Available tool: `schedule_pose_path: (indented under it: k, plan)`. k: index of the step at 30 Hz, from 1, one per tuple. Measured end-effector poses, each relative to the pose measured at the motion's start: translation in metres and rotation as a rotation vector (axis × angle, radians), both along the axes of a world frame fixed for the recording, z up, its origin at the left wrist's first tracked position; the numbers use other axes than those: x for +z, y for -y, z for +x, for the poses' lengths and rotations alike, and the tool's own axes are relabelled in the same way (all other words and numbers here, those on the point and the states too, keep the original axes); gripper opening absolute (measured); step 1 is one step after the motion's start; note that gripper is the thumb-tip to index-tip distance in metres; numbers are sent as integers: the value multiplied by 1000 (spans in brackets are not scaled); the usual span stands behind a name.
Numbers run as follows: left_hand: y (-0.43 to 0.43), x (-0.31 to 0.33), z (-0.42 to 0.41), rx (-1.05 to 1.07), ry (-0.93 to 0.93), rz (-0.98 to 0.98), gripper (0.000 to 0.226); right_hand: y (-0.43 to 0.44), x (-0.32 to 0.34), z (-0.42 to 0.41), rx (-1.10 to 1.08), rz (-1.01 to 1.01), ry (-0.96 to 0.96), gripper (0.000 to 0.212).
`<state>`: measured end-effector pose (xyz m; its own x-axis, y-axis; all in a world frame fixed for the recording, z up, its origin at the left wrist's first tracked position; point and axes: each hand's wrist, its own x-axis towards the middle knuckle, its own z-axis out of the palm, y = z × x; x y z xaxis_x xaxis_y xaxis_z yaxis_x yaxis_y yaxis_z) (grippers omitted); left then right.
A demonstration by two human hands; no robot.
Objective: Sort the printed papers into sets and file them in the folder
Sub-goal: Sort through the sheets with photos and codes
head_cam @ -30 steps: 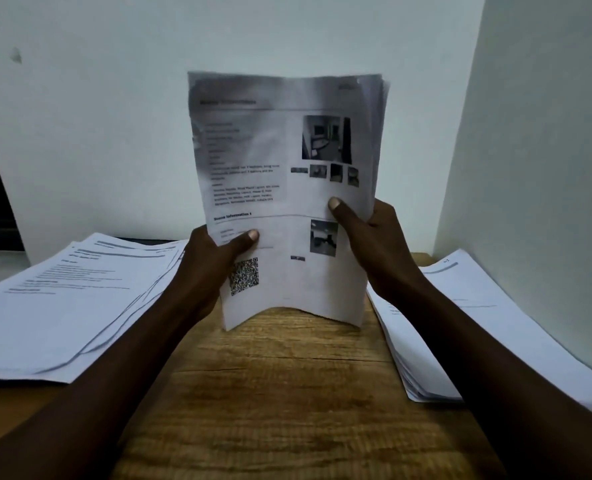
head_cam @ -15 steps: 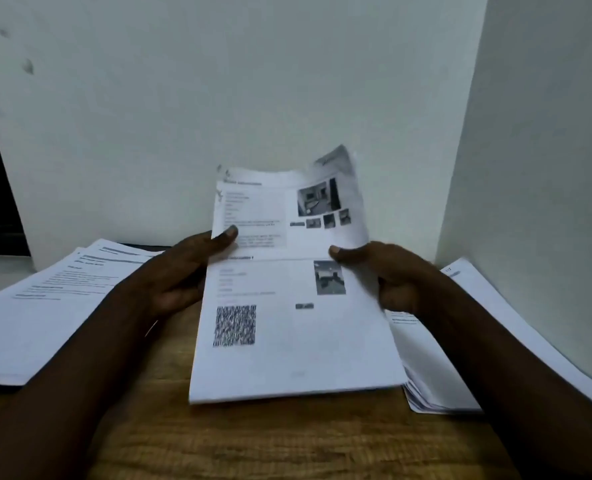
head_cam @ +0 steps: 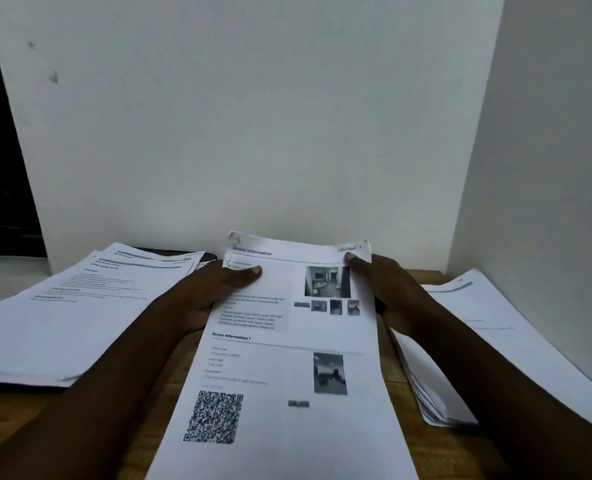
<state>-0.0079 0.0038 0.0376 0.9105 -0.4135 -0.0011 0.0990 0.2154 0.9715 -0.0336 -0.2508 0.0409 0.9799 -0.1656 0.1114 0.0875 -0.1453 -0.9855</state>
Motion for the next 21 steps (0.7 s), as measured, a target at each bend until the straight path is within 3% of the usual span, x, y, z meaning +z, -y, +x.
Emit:
schedule_pose_path:
  k: [4,7,10,21]
  plan:
    - [2,-1,-2,-88,-25,39,33,17,-4,4,-80,49,106,18]
    - [3,-5,2,-55,-21,48,23,22,-10,9,-148,-56,133,26]
    - [0,-8,12,107,35,132,21,24,-13,10,-211,-175,136,29]
    - [0,-23,26,353,137,258,19,27,-23,8,-214,-407,111,21]
